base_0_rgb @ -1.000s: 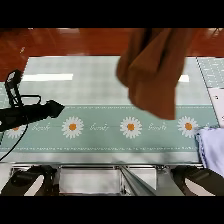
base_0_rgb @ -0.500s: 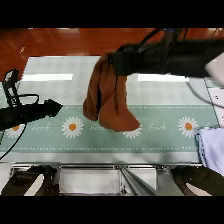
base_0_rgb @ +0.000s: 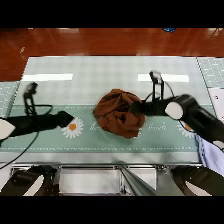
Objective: Fold the shirts.
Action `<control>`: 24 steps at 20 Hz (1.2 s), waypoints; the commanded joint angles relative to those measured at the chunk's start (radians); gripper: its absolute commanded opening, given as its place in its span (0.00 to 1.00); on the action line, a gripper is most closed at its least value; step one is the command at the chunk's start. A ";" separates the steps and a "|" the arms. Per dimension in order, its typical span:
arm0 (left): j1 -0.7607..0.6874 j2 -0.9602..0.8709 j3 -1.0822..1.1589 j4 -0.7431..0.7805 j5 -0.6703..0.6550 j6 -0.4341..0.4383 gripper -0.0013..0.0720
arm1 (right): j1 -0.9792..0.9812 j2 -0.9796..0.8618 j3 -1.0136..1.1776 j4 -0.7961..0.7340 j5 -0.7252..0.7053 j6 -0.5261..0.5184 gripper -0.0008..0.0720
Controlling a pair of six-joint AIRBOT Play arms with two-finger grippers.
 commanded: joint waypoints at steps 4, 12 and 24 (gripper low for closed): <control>-0.132 -0.103 -0.046 -0.116 0.160 0.000 0.71 | -0.297 0.076 0.106 -0.010 0.125 -0.152 0.58; -0.171 -0.438 -0.039 -0.470 0.223 0.159 0.71 | -1.003 0.004 0.171 0.366 0.328 -0.565 0.57; -0.224 -0.737 0.094 -0.732 0.230 0.433 0.05 | -0.703 -0.362 0.219 0.617 0.260 -0.706 0.57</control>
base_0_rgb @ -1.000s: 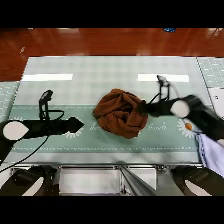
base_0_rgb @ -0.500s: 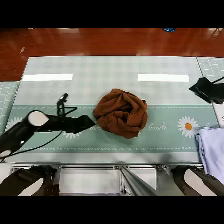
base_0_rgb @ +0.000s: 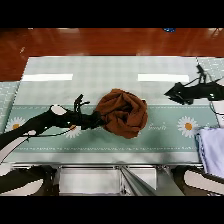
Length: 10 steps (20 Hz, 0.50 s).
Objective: Fold the shirts.
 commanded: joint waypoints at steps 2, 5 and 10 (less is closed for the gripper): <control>-0.003 -0.025 0.029 -0.025 -0.046 0.071 0.05 | 0.118 -0.146 0.091 0.146 -0.026 -0.058 0.57; -0.002 -0.025 0.029 -0.025 -0.050 0.072 0.05 | 0.200 -0.252 0.187 0.188 0.010 -0.060 0.57; -0.003 -0.025 0.029 -0.025 -0.050 0.072 0.05 | 0.314 -0.325 0.248 0.196 0.095 -0.060 0.57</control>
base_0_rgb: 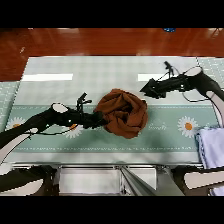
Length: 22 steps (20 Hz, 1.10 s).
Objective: Fold the shirts.
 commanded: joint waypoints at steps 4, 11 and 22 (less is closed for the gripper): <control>-0.001 -0.001 0.001 -0.002 -0.003 0.005 0.05 | 0.125 -0.041 0.034 0.004 0.054 -0.007 0.57; 0.007 0.000 0.001 -0.002 -0.005 0.006 0.05 | 0.168 -0.041 0.053 -0.064 0.087 -0.023 0.04; 0.341 0.397 0.312 -0.002 -0.100 0.008 0.04 | 0.035 0.155 0.645 -0.107 0.231 0.042 0.04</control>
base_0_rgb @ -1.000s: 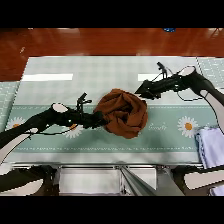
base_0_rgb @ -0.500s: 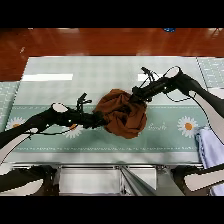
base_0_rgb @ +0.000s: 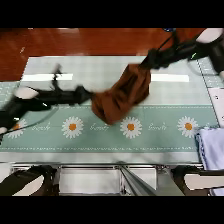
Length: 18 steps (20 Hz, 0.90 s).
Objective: Fold the shirts.
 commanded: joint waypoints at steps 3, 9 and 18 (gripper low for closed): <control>0.202 0.218 0.377 0.061 -0.023 -0.040 0.04 | -0.018 0.195 0.271 -0.083 0.046 0.026 0.04; 0.344 0.322 0.739 0.297 -0.181 -0.110 0.04 | -0.018 0.539 0.277 -0.340 0.113 0.093 0.04; 0.360 0.537 0.739 0.436 -0.466 -0.138 0.04 | -0.018 0.928 -0.006 -0.410 0.315 0.272 0.04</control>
